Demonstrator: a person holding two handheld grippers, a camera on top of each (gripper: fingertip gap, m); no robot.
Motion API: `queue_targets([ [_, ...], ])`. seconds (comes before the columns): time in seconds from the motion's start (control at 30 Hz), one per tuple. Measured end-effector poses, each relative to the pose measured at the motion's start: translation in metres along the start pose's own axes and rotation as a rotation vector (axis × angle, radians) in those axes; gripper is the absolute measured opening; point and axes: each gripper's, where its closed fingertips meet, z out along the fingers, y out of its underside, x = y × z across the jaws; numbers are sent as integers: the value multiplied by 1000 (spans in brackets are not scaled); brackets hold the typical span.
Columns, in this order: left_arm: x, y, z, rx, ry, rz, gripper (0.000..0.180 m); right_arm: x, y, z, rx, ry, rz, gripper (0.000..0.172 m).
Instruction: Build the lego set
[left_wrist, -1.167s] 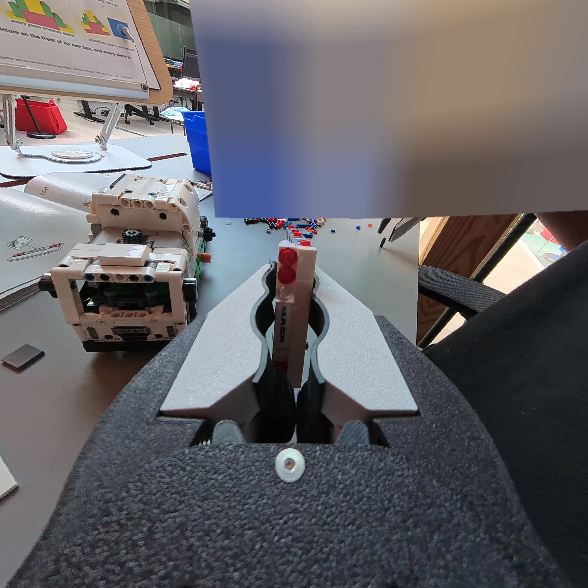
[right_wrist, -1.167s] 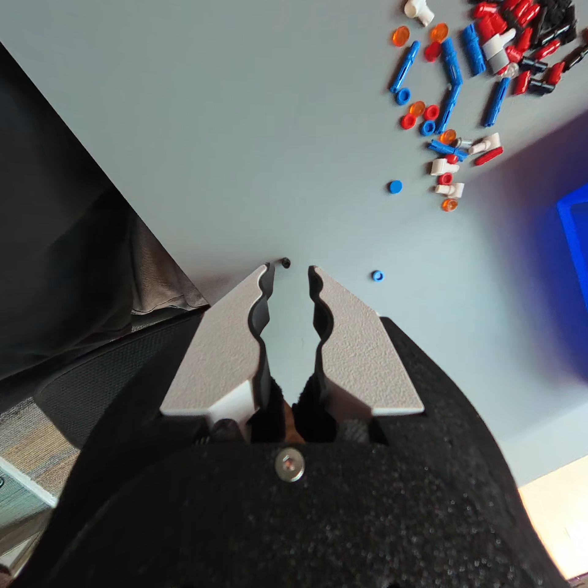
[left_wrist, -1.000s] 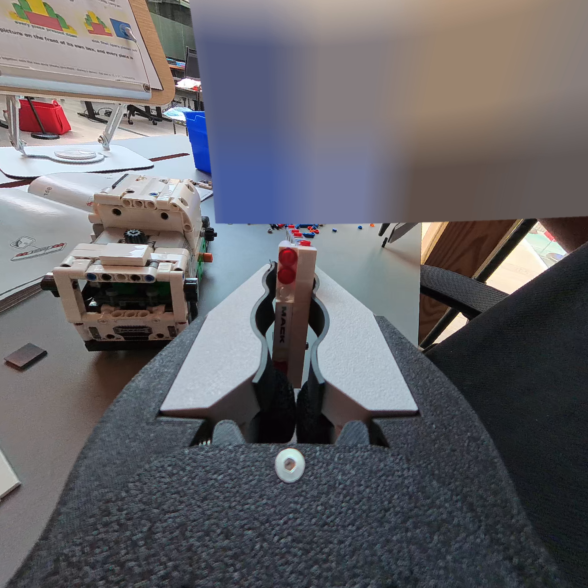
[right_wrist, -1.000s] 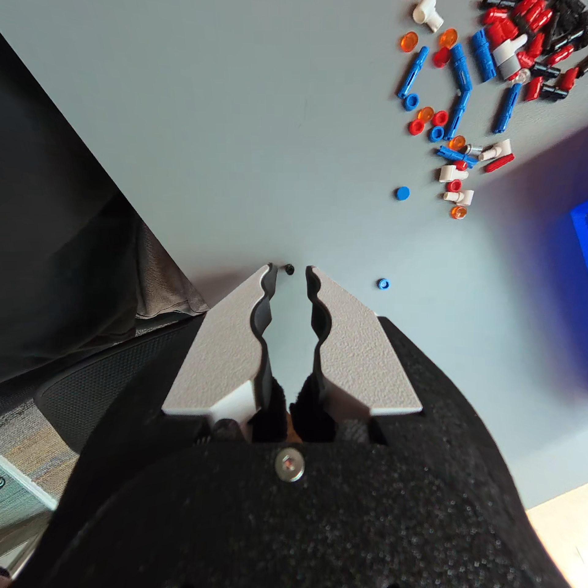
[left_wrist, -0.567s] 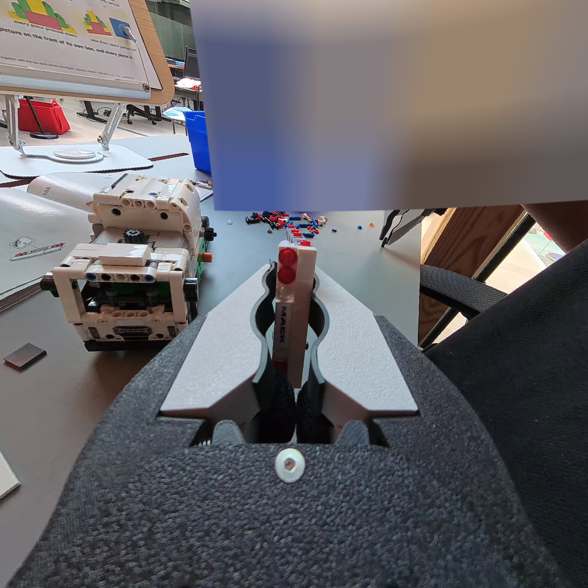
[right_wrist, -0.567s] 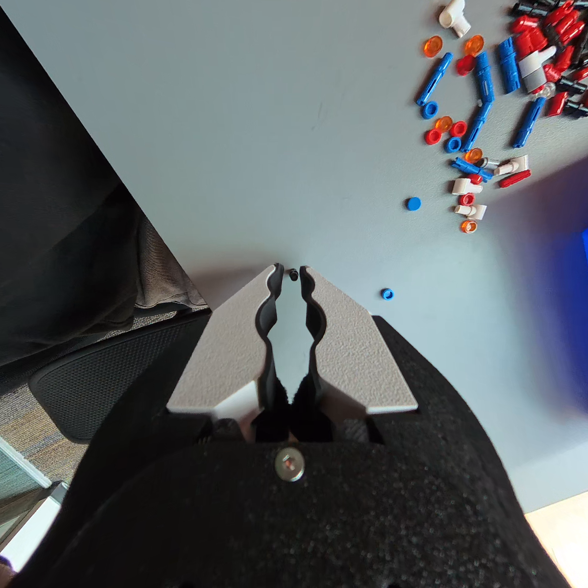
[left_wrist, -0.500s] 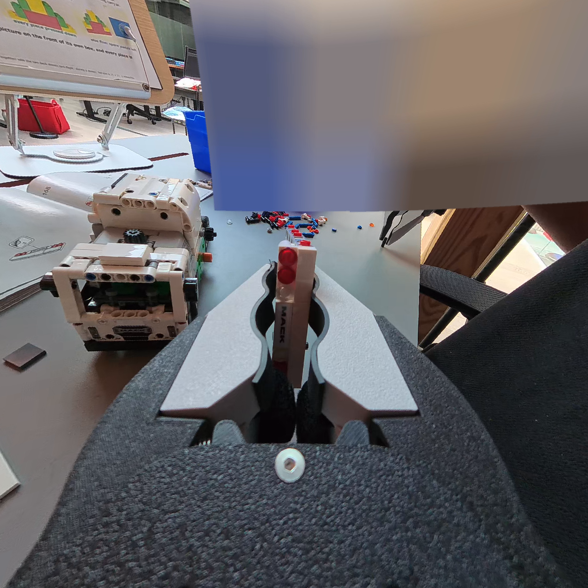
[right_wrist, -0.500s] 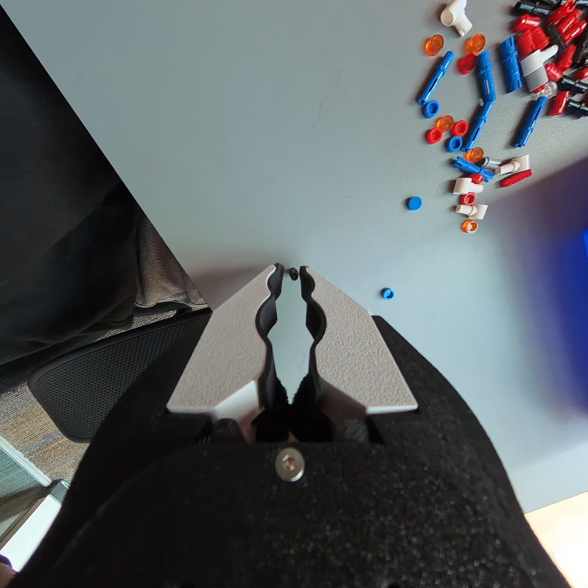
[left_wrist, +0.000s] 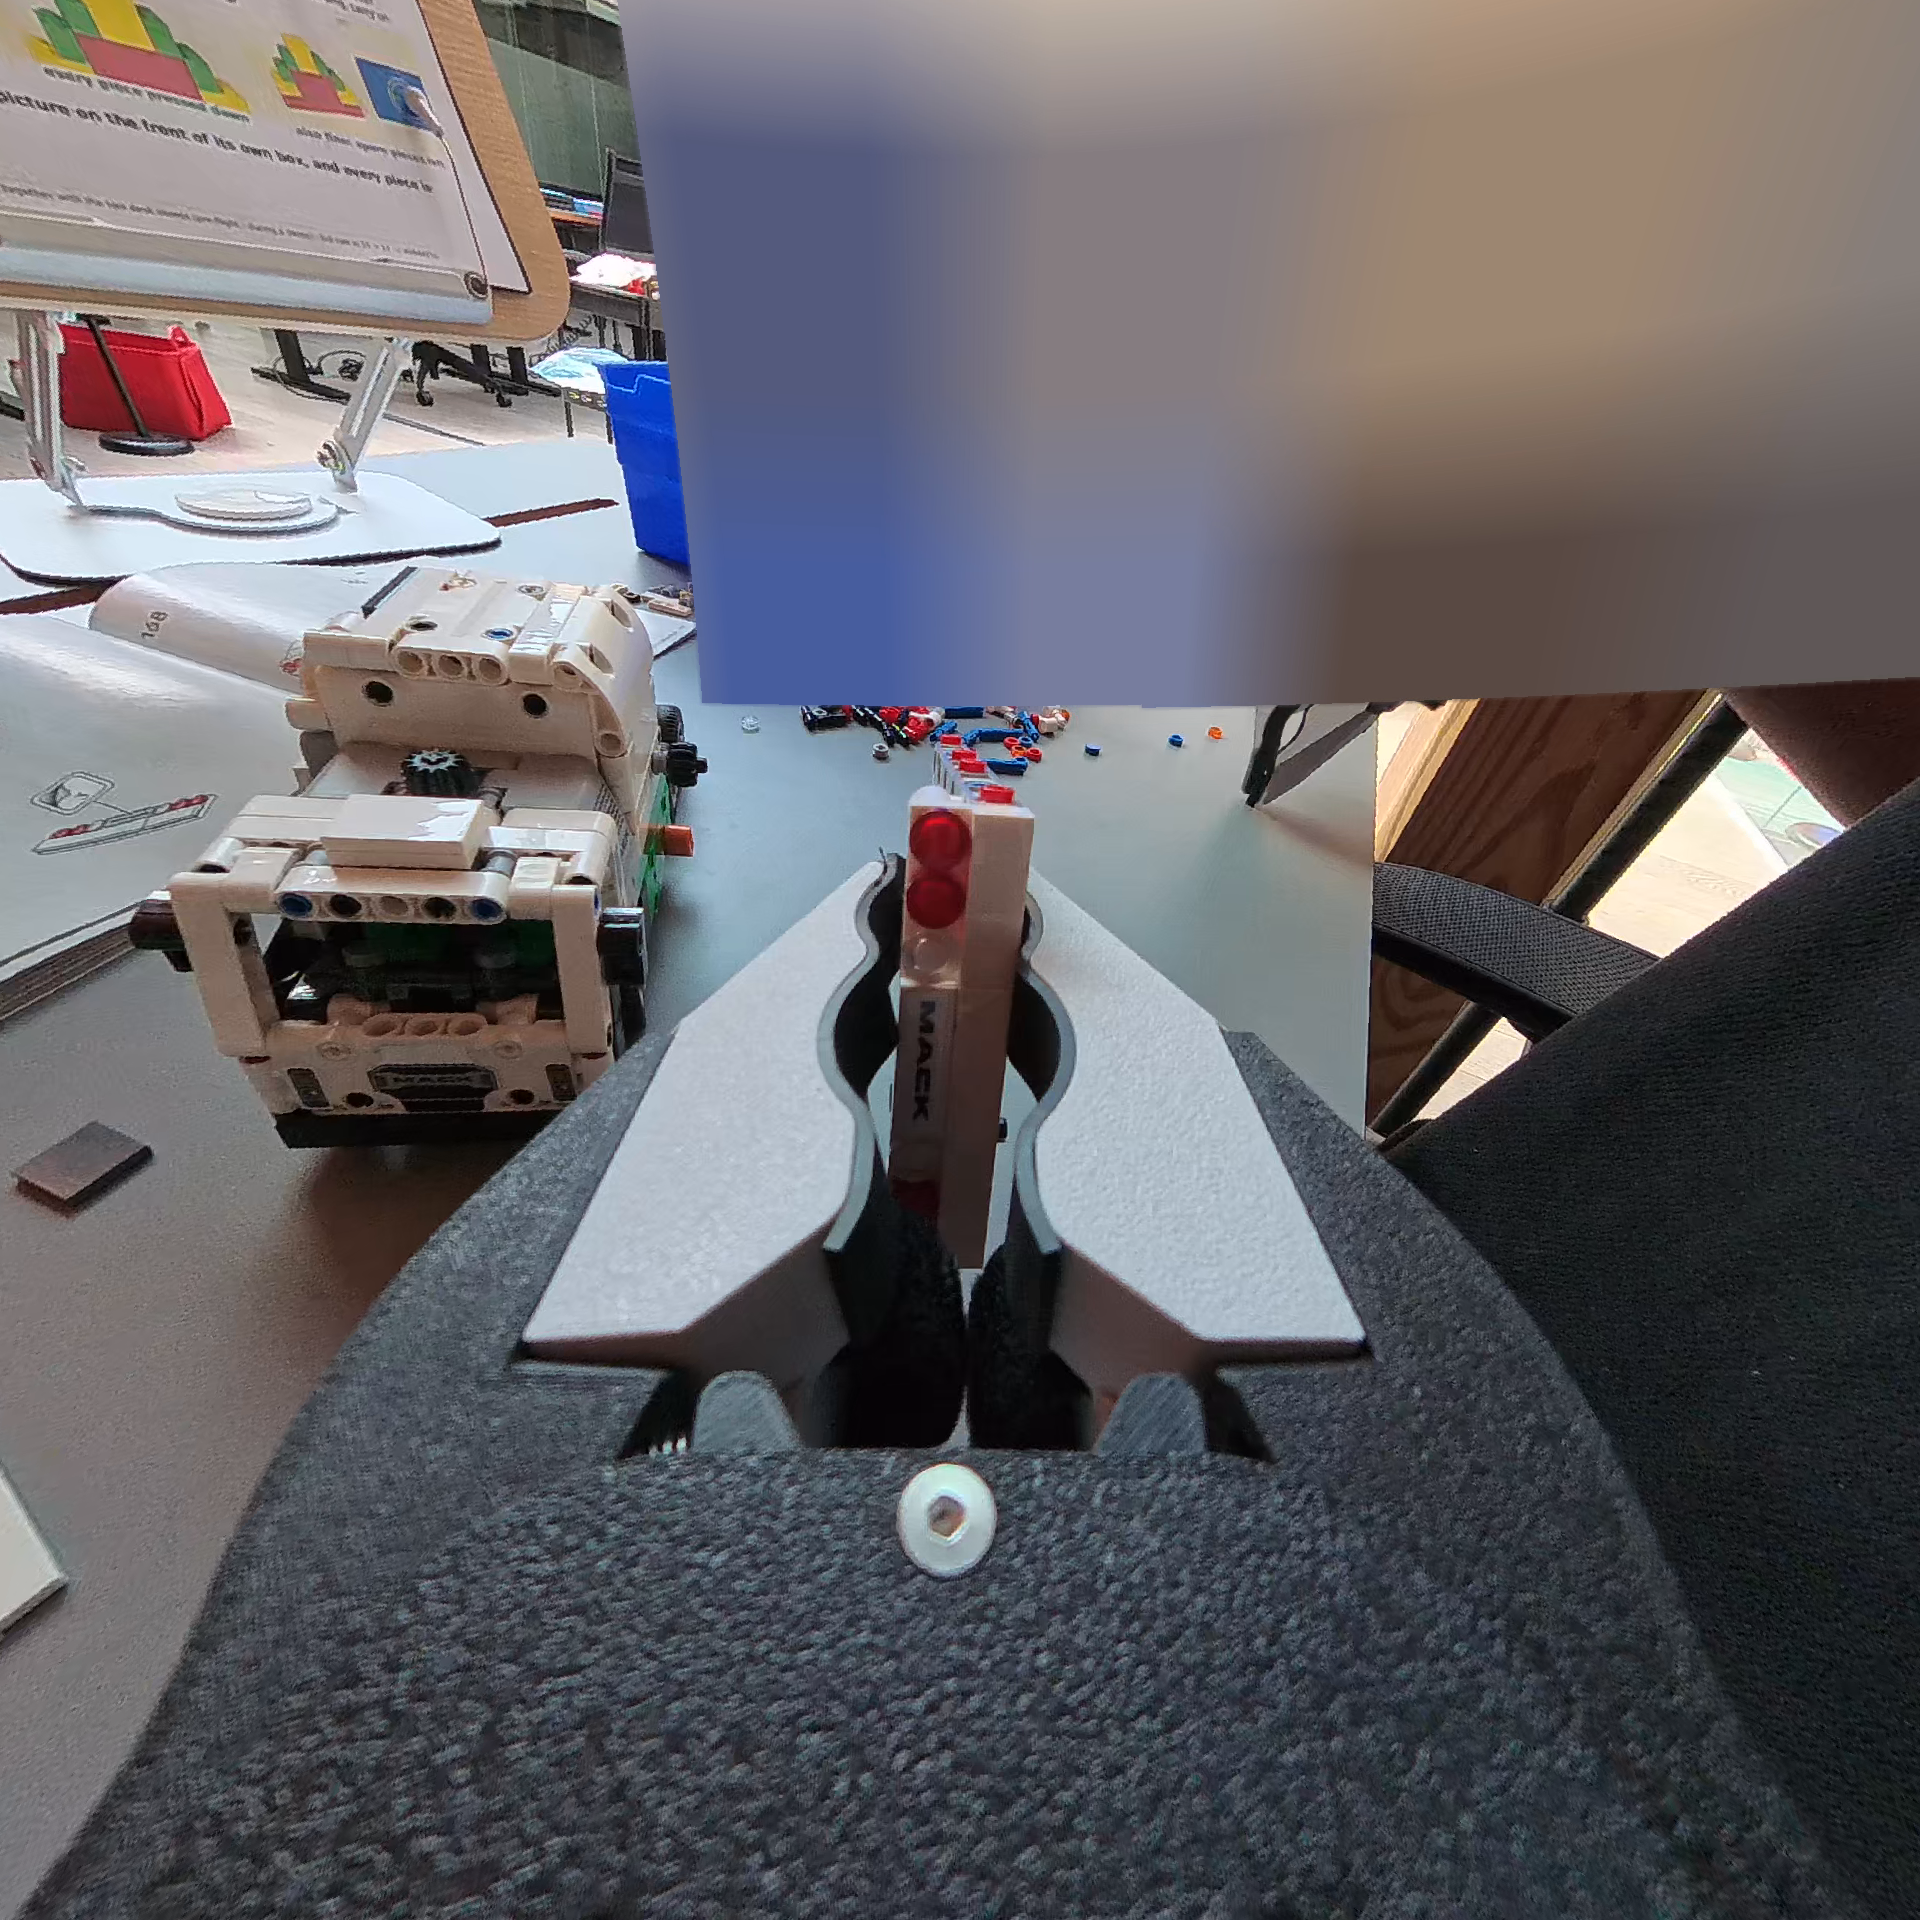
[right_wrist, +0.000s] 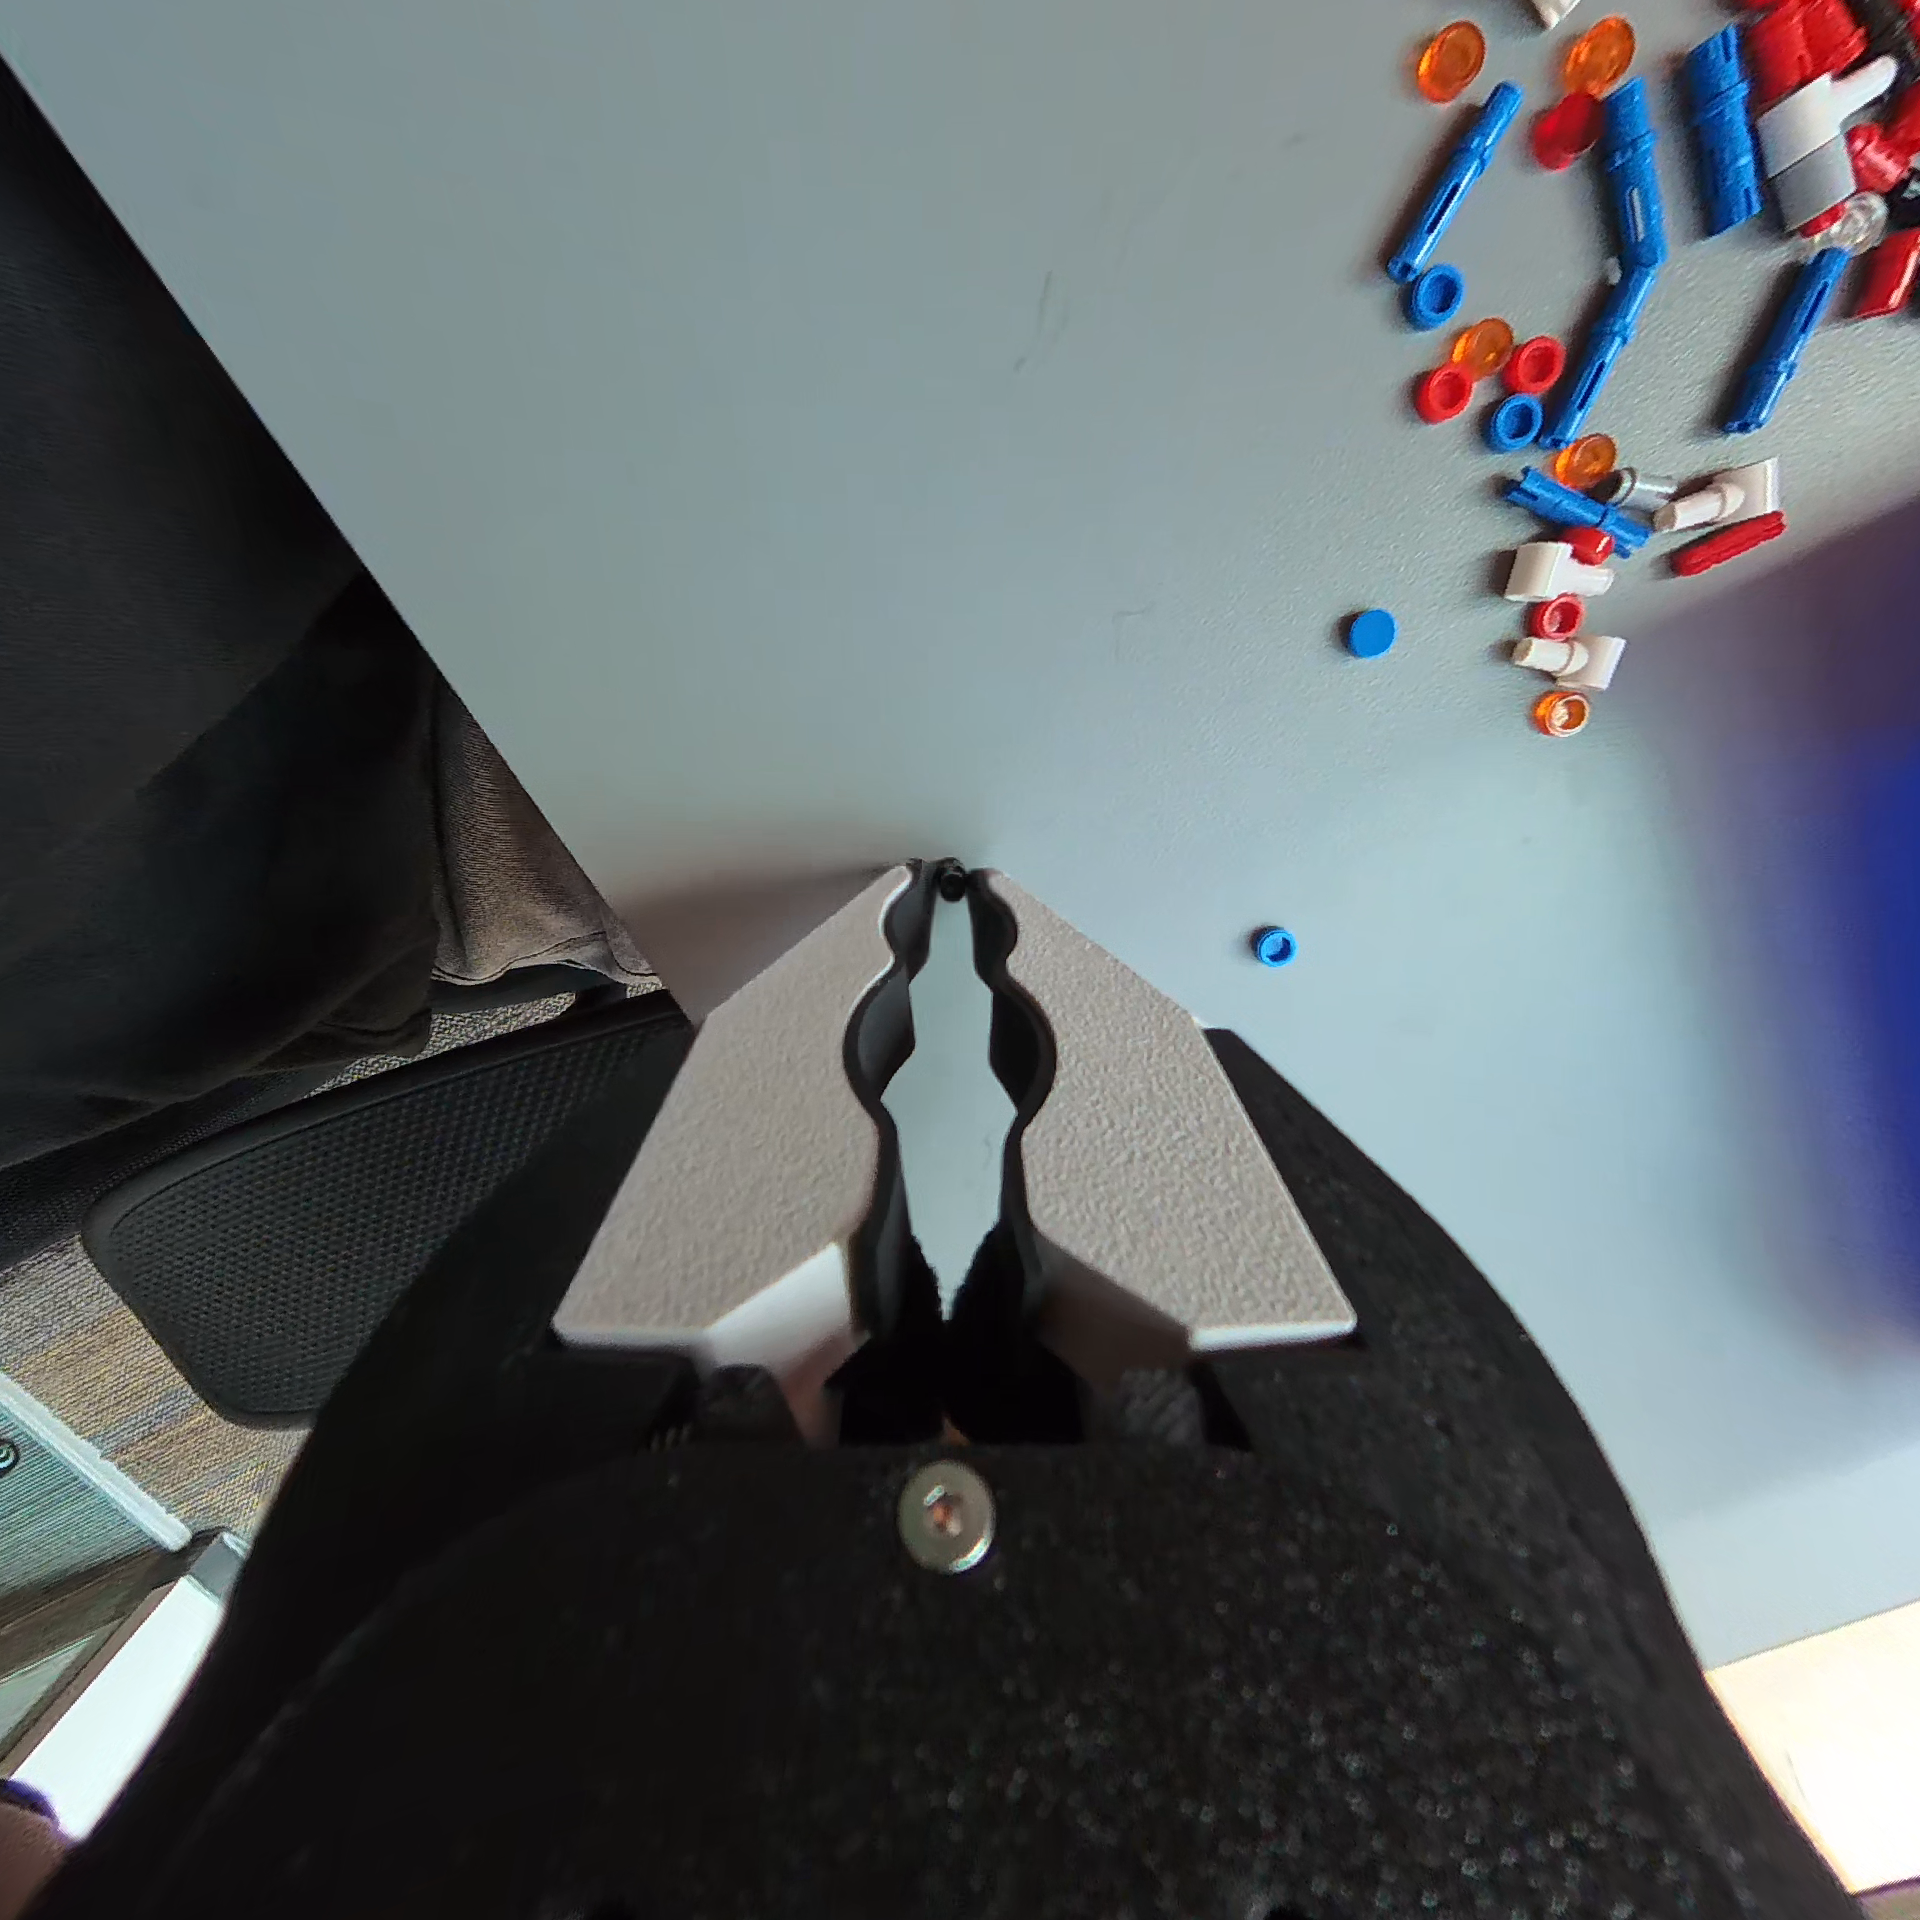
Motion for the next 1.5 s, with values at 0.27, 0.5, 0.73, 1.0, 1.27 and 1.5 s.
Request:
queue_targets([
  [0.27, -1, 1, 1, -6, -9, -1, 14, -1, -44, -18, 171, 71, -48, 3],
  [0.5, -1, -9, 3, 67, -21, -76, 14, -54, -232, -65, 965, 138, 111, 4],
  [0.73, 4, -15, 8, 139, -89, -140, 14, -83, -281, -60, 1191, 165, 247, 3],
  [1.0, 9, -17, 11, 161, -161, -83, 14, -85, -284, -58, 1249, 161, 350, 3],
  [1.27, 8, -16, 13, 142, -220, -12, 14, -86, -284, -56, 1288, 114, 400, 3],
  [1.5, 10, -16, 16, 145, -221, -11, 14, -83, -282, -59, 1341, 113, 426, 3],
])
